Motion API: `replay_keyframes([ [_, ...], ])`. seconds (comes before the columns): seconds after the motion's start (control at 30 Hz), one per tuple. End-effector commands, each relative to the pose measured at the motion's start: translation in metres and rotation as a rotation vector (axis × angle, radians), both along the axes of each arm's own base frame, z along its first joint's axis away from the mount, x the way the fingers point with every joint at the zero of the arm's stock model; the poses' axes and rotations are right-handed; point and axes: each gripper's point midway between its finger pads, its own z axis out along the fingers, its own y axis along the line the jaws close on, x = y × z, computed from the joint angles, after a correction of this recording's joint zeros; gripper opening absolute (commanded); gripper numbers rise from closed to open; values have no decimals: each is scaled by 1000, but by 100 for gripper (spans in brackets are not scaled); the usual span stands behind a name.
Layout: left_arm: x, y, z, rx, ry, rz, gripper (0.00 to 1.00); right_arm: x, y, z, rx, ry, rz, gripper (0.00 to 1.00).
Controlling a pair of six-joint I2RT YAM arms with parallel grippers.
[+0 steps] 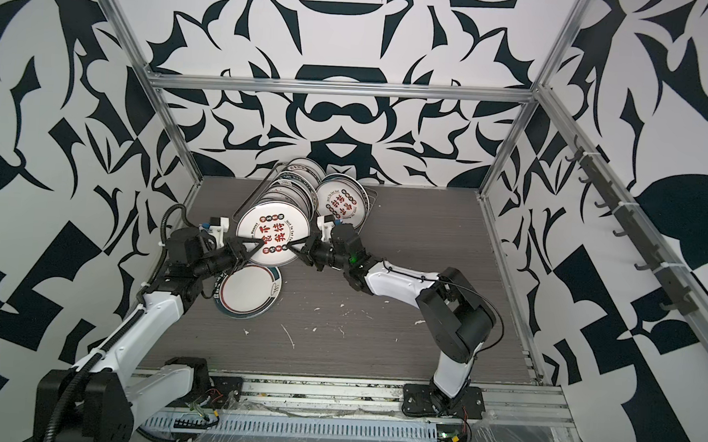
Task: Unload the plates from the dish rack
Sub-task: 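Carry the plate toward the left gripper and grip its edge with the left gripper, then lower the plate onto the stack with the left gripper while the right returns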
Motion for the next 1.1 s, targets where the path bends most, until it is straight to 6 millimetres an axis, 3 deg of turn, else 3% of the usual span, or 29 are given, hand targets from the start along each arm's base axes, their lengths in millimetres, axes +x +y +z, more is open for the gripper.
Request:
replay_keyframes([
  [0.0, -10, -2, -3, 4, 11, -14, 20, -5, 10, 67, 123, -160, 46, 13],
  [0.17, -17, 2, -2, 27, 31, -1, 6, -10, 11, 71, 106, -188, 54, 32],
  [0.33, -25, 11, 4, 37, 58, 23, 3, -12, 5, 72, 12, -244, 59, 44],
  [0.4, -30, 18, 6, 45, 76, 40, 1, -12, -2, 70, -105, -294, 62, 49],
  [0.53, -40, 38, 9, 47, 128, 103, 0, -4, -41, 58, -474, -393, 14, 53],
  [0.87, -79, 86, -35, 110, 410, 325, 0, 21, -140, 83, -1100, -595, -136, 56],
  [1.07, -94, 96, -65, 145, 528, 379, 0, 29, -162, 91, -1249, -654, -165, 60],
])
